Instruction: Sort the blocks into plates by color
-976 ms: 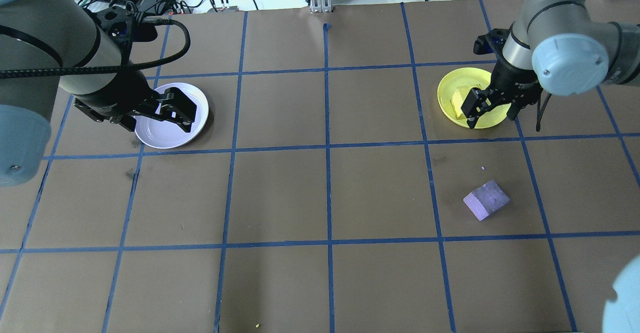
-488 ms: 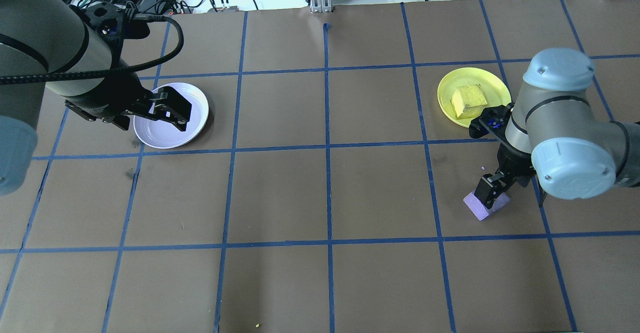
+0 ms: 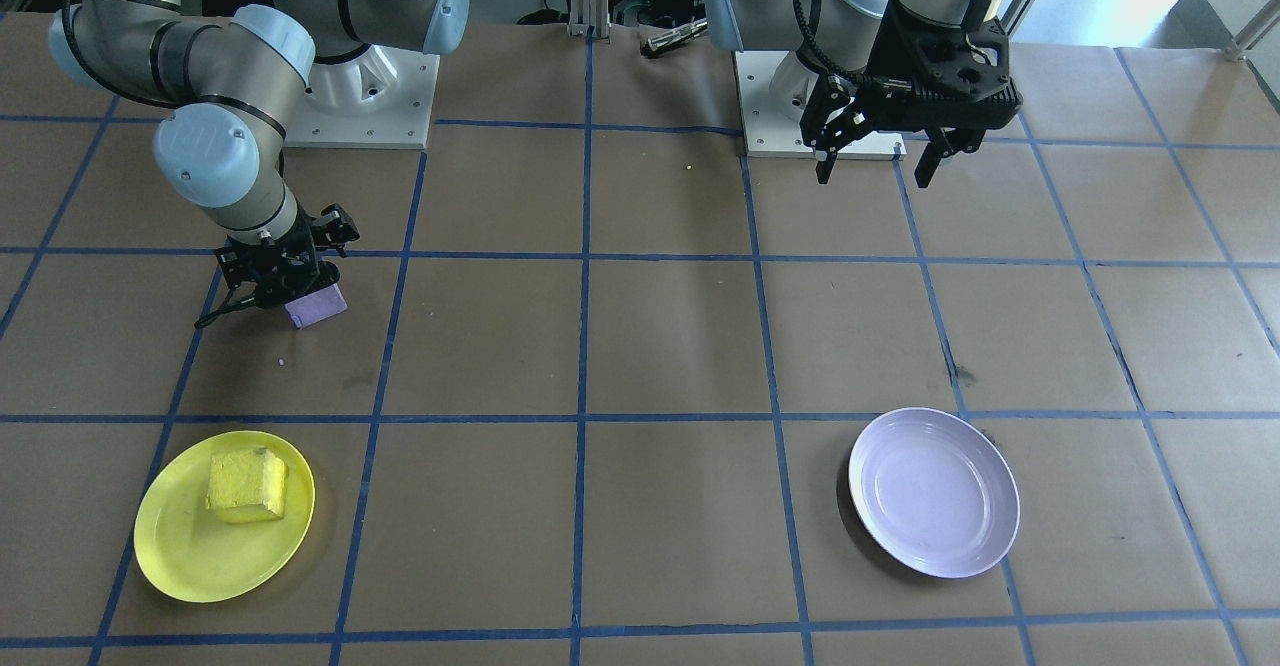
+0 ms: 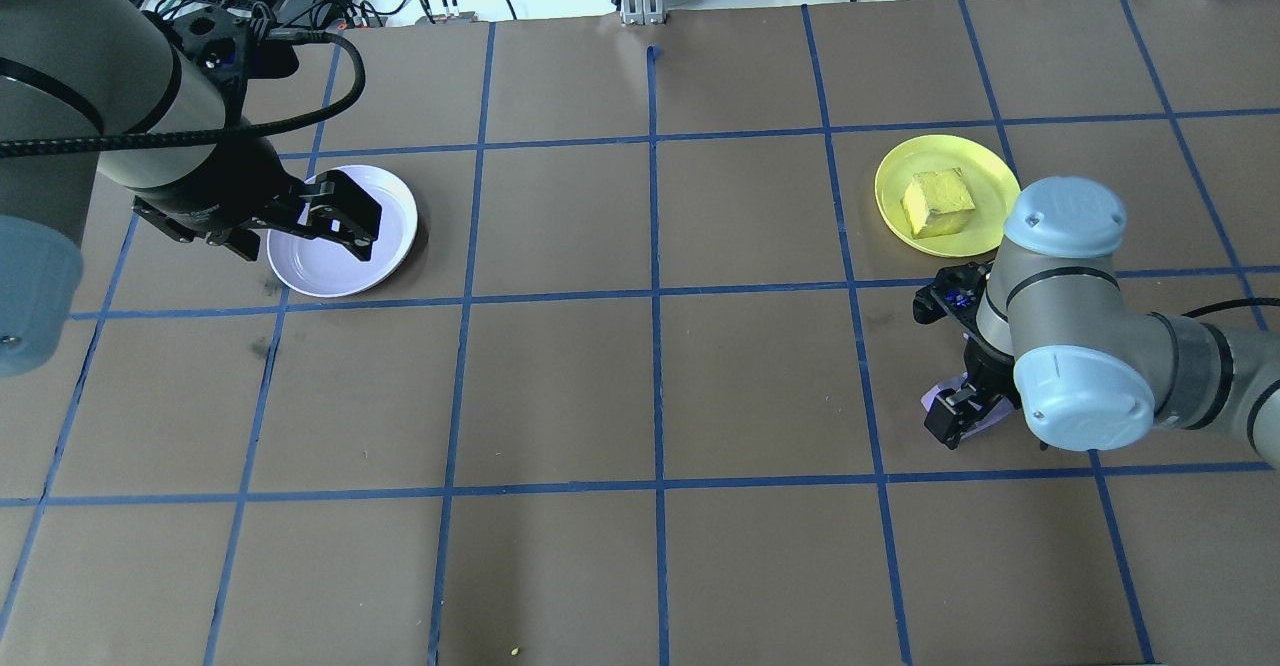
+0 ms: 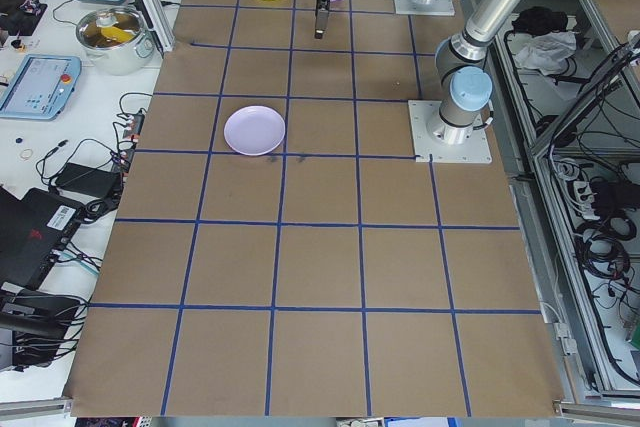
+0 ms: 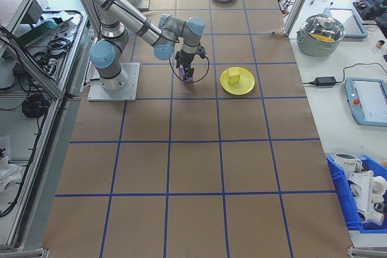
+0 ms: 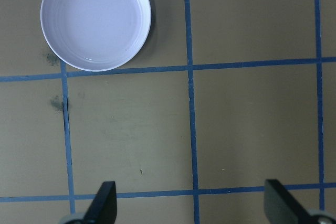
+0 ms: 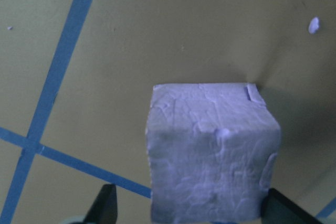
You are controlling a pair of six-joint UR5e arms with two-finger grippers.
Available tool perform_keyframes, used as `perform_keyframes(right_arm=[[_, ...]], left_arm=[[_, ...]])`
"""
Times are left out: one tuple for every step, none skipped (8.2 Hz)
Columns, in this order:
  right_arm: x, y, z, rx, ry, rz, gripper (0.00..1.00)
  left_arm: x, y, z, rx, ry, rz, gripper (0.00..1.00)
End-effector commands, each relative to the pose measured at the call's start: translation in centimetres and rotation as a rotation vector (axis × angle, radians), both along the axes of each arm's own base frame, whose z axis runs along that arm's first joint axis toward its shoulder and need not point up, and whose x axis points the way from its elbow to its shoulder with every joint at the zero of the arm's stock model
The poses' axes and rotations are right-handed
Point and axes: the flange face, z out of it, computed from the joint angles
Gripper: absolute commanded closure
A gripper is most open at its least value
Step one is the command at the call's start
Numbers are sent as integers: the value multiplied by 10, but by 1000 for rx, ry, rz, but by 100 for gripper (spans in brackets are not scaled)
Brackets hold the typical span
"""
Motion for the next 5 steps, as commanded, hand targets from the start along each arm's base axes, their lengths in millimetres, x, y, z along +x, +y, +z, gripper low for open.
perform_keyframes(right_arm=[[1,5,-13,-19,7,-1,38],[1,4,-13,-20,8,-4,47],[0,3,-9,-31,12,-15,70],[0,1,-6,-43,24,-69,75],[5,-6,11,-98,-14,-138,74]], left_arm=[[-1,-1,-1,0,5,9,0],[-1,4,6,-15,8,12,0],[-1,2,5,-15,10,12,0],[-4,3,6,-16,0,-13,0],[-5,4,13,-33,8,-16,0]])
